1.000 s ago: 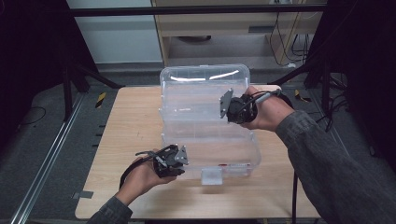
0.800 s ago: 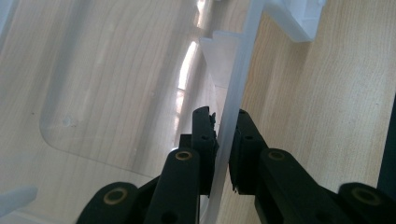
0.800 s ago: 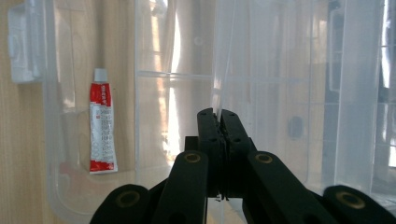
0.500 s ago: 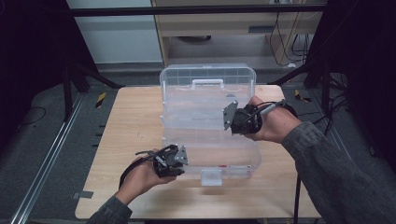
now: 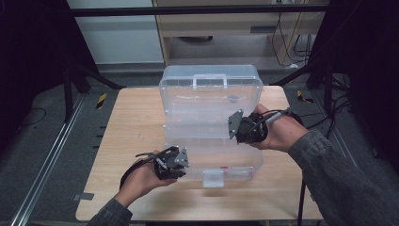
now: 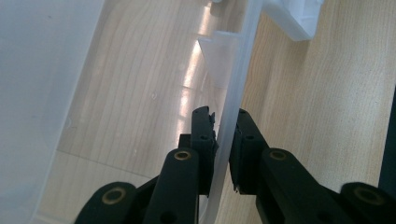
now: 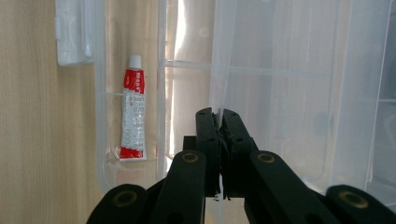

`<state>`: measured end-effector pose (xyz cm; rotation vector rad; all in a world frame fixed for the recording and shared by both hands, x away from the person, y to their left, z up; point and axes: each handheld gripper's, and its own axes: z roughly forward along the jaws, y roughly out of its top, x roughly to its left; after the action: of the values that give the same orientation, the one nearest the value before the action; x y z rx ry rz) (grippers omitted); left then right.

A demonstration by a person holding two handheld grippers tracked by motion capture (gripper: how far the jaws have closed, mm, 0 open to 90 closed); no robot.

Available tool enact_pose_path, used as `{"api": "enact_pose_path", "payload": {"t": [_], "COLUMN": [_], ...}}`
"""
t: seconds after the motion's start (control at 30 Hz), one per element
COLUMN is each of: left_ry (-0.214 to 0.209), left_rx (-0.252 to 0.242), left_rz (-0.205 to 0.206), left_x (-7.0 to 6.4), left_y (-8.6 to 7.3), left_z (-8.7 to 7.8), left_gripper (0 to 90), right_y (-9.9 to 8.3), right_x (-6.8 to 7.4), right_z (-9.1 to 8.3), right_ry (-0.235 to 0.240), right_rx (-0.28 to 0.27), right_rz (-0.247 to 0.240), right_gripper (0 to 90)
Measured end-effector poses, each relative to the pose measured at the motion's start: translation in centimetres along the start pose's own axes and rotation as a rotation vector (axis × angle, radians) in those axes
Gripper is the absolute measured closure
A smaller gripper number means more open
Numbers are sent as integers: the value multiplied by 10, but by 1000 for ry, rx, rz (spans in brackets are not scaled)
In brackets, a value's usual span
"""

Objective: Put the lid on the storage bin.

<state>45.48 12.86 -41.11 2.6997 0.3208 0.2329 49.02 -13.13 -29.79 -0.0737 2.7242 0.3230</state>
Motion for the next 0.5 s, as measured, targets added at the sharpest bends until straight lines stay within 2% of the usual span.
{"api": "enact_pose_path", "payload": {"t": [0.03, 0.07, 0.5], "left_ry": [0, 5, 9], "left_rx": [0, 0, -18], "left_rz": [-5, 65, 69], "left_x": [0, 4, 4], "left_y": [0, 1, -1], "left_z": [0, 0, -1], "left_gripper": [809, 808, 803], "right_y": [0, 0, -6], "right_x": [1, 1, 6], "right_z": [0, 0, 1], "right_ry": [0, 4, 16], "right_rx": [-1, 3, -22], "right_rz": [2, -1, 15], "right_gripper": [874, 874, 864]}}
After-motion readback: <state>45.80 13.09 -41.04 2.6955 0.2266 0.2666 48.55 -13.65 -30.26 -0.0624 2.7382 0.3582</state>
